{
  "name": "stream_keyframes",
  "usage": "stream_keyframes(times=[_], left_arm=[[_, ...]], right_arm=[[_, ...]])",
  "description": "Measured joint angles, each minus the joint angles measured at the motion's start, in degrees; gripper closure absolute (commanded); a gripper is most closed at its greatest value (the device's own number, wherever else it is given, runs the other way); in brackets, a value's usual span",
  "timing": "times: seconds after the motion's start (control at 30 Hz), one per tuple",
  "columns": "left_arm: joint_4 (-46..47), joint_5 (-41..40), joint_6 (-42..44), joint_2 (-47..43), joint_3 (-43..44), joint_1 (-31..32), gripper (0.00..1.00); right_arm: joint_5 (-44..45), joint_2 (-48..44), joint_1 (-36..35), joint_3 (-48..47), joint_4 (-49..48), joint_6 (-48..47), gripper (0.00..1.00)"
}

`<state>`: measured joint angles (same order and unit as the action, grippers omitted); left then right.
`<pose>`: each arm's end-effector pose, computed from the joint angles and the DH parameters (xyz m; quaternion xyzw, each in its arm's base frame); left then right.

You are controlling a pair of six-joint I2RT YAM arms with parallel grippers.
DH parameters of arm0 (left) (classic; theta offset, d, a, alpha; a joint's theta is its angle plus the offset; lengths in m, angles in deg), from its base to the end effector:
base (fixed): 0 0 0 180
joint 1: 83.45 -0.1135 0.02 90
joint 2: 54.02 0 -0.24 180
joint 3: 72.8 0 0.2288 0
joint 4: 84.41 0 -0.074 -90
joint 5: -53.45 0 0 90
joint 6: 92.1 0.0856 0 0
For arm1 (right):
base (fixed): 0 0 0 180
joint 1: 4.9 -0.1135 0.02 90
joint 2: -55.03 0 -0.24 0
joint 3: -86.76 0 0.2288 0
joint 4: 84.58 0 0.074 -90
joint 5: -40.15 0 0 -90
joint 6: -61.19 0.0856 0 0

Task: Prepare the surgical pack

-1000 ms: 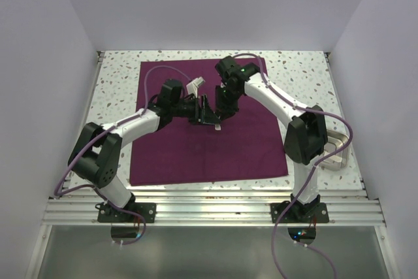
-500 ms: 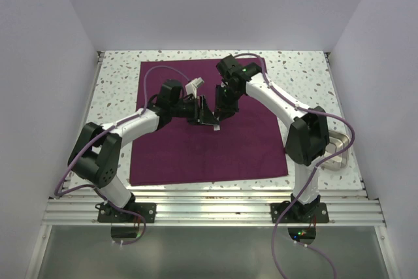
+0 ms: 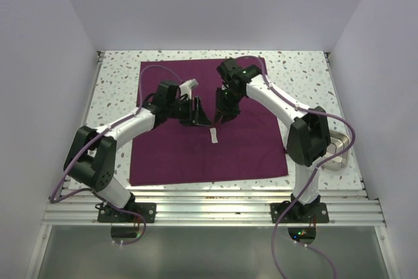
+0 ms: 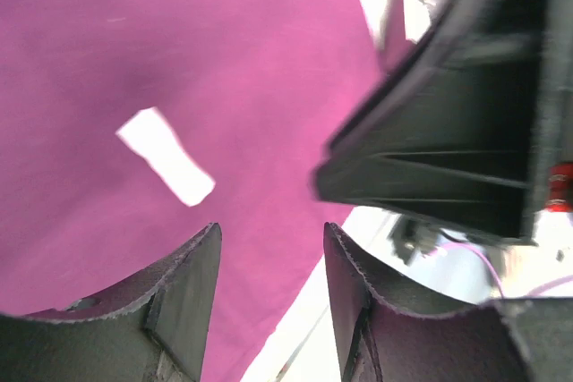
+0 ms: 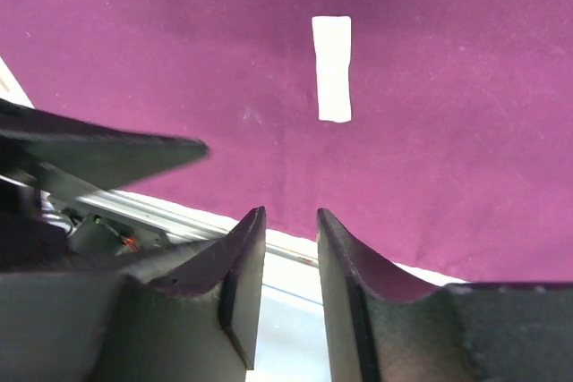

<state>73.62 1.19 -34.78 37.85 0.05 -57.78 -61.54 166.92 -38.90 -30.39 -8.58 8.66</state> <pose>0.2937 -0.1993 0.1859 0.0813 0.8676 -0.4483 0.1992 0.3131 0.2321 0.2082 0.0127 0.9808 0.1787 0.0764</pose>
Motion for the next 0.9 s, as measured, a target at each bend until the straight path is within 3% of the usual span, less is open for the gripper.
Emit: stream_keyframes(times=[0.13, 0.27, 0.4, 0.9], left_arm=[[-8.28, -8.46, 1.97, -1.22, 1.62, -2.19, 0.44], [-17.33, -19.5, 3.32, -1.25, 4.7, -6.58, 0.43], [-21.64, -25.4, 3.37, -1.79, 3.56, -10.75, 0.42], [-24.2, -26.32, 4.09, -5.44, -0.68, -11.82, 0.42]], right_arm=[[0.17, 0.74, -0.15, -0.02, -0.31, -1.11, 0.54], [0.42, 4.85, -0.87, -0.87, -0.52, -1.73, 0.51], [2.05, 11.63, -2.84, -4.37, -0.22, -1.92, 0.5], [9.31, 19.54, -5.77, -10.32, 2.49, -1.88, 0.52]])
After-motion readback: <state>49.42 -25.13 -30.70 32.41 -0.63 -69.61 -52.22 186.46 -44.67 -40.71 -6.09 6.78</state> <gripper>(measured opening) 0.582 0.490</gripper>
